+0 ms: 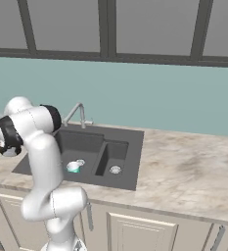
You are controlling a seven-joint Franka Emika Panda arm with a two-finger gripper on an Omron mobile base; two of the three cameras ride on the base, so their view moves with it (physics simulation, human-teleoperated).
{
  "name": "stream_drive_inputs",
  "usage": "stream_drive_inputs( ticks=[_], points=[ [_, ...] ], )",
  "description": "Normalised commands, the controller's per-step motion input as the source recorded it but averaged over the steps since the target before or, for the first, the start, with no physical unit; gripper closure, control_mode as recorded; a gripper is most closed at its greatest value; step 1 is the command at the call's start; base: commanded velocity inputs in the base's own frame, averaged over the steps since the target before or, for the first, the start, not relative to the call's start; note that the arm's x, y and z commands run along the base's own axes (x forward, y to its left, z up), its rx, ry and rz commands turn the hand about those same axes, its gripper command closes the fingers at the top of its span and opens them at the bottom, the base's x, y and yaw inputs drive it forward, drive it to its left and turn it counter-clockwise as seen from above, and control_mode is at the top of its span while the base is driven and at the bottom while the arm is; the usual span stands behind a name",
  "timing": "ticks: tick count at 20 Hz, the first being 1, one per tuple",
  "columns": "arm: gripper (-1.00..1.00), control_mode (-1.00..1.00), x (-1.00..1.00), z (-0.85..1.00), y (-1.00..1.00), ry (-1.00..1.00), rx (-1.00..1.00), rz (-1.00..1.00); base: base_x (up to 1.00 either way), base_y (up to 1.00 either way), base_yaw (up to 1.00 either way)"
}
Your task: Place the mug in the left basin and the bowl in the right basin of the sink.
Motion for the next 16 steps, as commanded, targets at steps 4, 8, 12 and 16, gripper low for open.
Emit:
stream_drive_inputs(
  ticks=[4,8,12,16],
  points=[
    [1.00,-1.00,-0.06,0.84,-0.12,-0.10,0.00,-0.16,0.00,0.00,0.00],
    [1.00,-1.00,0.00,0.85,-0.12,-0.05,0.06,-0.16,0.00,0.00,0.00],
    [1.00,-1.00,-0.02,0.78,-0.06,0.01,0.05,-0.13,0.00,0.00,0.00],
    [1.00,-1.00,0.00,0.89,-0.03,0.07,0.03,-0.04,0.00,0.00,0.00]
  ],
)
